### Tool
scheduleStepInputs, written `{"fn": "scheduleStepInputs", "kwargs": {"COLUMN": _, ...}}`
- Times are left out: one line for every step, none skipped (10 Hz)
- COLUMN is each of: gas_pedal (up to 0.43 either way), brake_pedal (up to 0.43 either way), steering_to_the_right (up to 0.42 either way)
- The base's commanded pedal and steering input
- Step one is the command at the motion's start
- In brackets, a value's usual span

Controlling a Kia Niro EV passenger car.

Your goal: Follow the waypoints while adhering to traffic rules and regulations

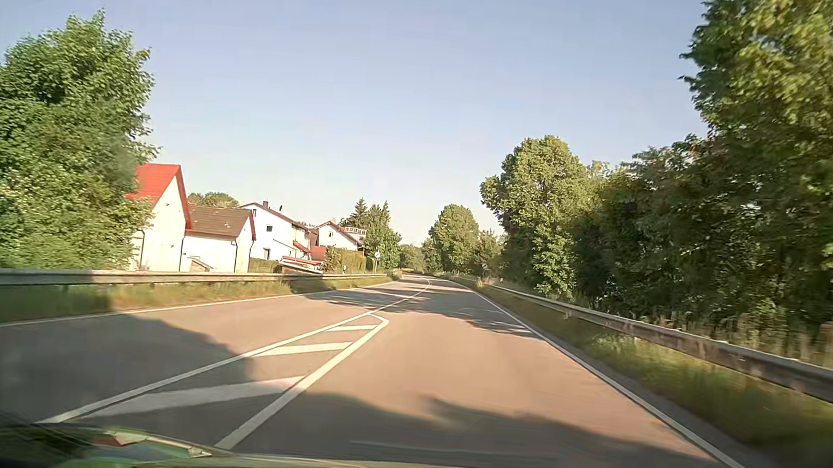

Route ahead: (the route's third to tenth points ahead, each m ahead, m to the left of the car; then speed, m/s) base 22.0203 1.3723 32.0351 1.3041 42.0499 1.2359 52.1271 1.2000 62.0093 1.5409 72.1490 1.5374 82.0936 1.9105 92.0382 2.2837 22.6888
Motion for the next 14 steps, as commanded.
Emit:
{"fn": "scheduleStepInputs", "kwargs": {"gas_pedal": 0.260, "brake_pedal": 0.000, "steering_to_the_right": 0.001}}
{"fn": "scheduleStepInputs", "kwargs": {"gas_pedal": 0.268, "brake_pedal": 0.000, "steering_to_the_right": 0.000}}
{"fn": "scheduleStepInputs", "kwargs": {"gas_pedal": 0.280, "brake_pedal": 0.000, "steering_to_the_right": 0.000}}
{"fn": "scheduleStepInputs", "kwargs": {"gas_pedal": 0.299, "brake_pedal": 0.000, "steering_to_the_right": 0.000}}
{"fn": "scheduleStepInputs", "kwargs": {"gas_pedal": 0.311, "brake_pedal": 0.000, "steering_to_the_right": 0.000}}
{"fn": "scheduleStepInputs", "kwargs": {"gas_pedal": 0.339, "brake_pedal": 0.000, "steering_to_the_right": 0.000}}
{"fn": "scheduleStepInputs", "kwargs": {"gas_pedal": 0.350, "brake_pedal": 0.000, "steering_to_the_right": 0.000}}
{"fn": "scheduleStepInputs", "kwargs": {"gas_pedal": 0.358, "brake_pedal": 0.000, "steering_to_the_right": 0.000}}
{"fn": "scheduleStepInputs", "kwargs": {"gas_pedal": 0.358, "brake_pedal": 0.000, "steering_to_the_right": 0.000}}
{"fn": "scheduleStepInputs", "kwargs": {"gas_pedal": 0.370, "brake_pedal": 0.000, "steering_to_the_right": -0.001}}
{"fn": "scheduleStepInputs", "kwargs": {"gas_pedal": 0.370, "brake_pedal": 0.000, "steering_to_the_right": 0.000}}
{"fn": "scheduleStepInputs", "kwargs": {"gas_pedal": 0.370, "brake_pedal": 0.000, "steering_to_the_right": -0.001}}
{"fn": "scheduleStepInputs", "kwargs": {"gas_pedal": 0.370, "brake_pedal": 0.000, "steering_to_the_right": -0.001}}
{"fn": "scheduleStepInputs", "kwargs": {"gas_pedal": 0.370, "brake_pedal": 0.000, "steering_to_the_right": -0.001}}
